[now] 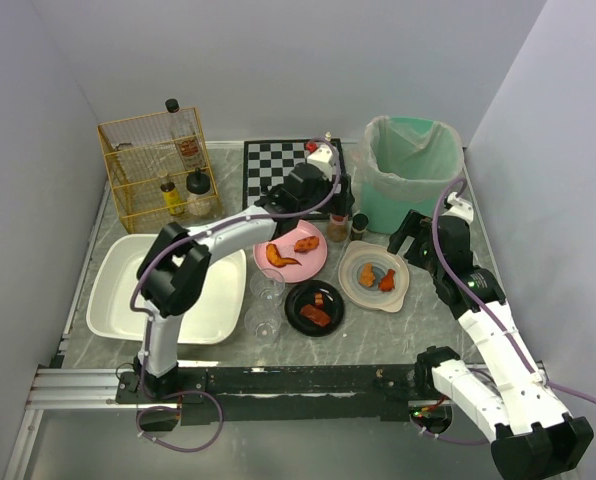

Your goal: Clear the kitchen counter

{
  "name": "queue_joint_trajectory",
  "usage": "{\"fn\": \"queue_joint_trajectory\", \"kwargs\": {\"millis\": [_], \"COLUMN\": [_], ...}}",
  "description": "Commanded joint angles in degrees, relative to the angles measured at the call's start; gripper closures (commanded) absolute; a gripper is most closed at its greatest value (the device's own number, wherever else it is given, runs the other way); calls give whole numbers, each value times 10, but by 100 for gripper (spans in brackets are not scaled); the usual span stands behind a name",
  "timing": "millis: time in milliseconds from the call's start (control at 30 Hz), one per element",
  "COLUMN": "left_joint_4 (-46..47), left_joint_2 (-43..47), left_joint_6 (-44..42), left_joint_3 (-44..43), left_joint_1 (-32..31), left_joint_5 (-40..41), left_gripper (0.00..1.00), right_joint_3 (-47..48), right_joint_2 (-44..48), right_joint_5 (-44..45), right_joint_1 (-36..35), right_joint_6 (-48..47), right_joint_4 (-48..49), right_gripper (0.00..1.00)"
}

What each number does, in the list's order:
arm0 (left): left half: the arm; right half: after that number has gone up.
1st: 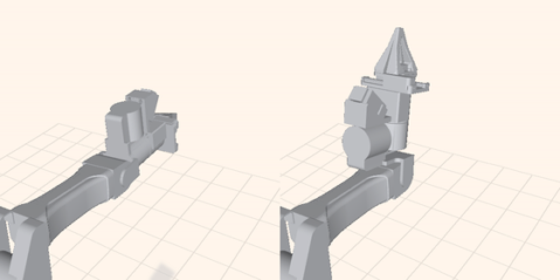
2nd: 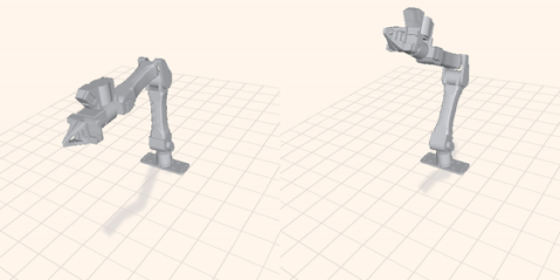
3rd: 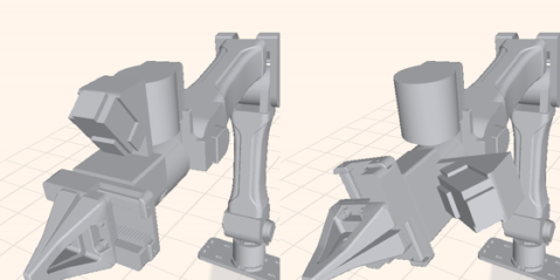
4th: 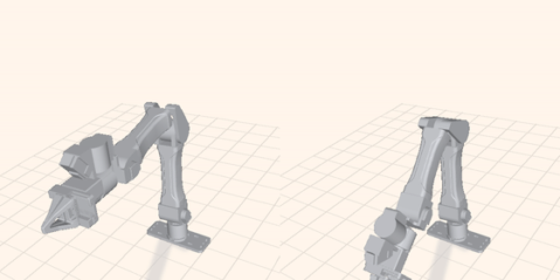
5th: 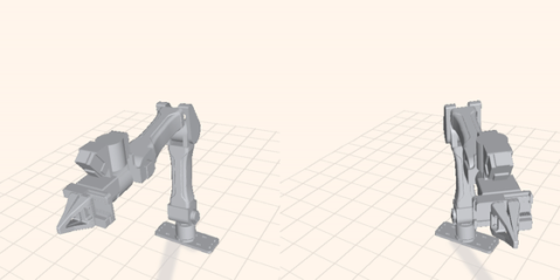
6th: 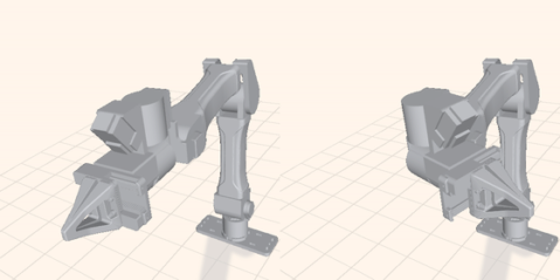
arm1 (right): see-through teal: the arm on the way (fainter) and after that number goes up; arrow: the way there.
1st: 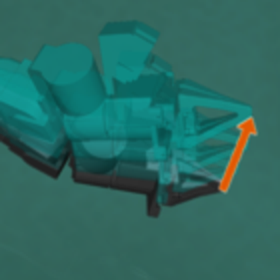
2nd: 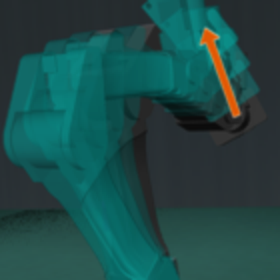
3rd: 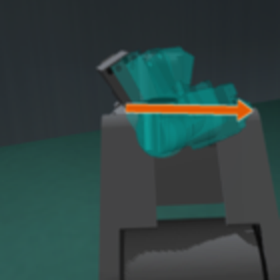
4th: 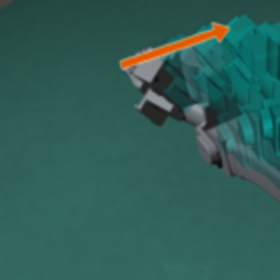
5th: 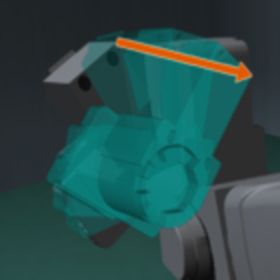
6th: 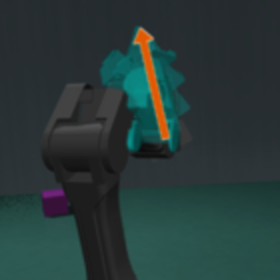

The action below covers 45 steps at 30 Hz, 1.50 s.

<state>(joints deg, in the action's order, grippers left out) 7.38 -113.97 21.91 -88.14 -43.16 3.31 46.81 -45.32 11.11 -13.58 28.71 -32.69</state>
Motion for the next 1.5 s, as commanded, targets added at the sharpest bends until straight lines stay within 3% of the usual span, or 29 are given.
{"fn": "queue_joint_trajectory", "kwargs": {"millis": [0, 533, 833, 1033, 1267, 1467], "left_joint_4": [-3, -32, -47, -53, -52, -52], "left_joint_2": [-30, -78, -104, -101, -95, -95], "left_joint_6": [-13, -36, -42, -48, -44, -40], "left_joint_3": [-32, -56, -83, -75, -67, -75], "left_joint_1": [-13, -25, -32, -32, -32, -32], "left_joint_5": [8, 46, 62, 76, 74, 65], "left_gripper": [1, 1, 16, 21, 36, 65], "right_joint_3": [-3, -15, -16, -20, -24, -24], "right_joint_2": [-2, -4, -2, -5, -10, -7], "right_joint_5": [-6, -21, -26, -31, -39, -40], "right_joint_1": [5, 7, 8, 8, 10, 9], "right_joint_6": [6, 6, 5, 6, 10, 7], "right_joint_4": [9, 19, 19, 24, 30, 28], "right_gripper": [5, 5, 5, 6, 5, 5]}}
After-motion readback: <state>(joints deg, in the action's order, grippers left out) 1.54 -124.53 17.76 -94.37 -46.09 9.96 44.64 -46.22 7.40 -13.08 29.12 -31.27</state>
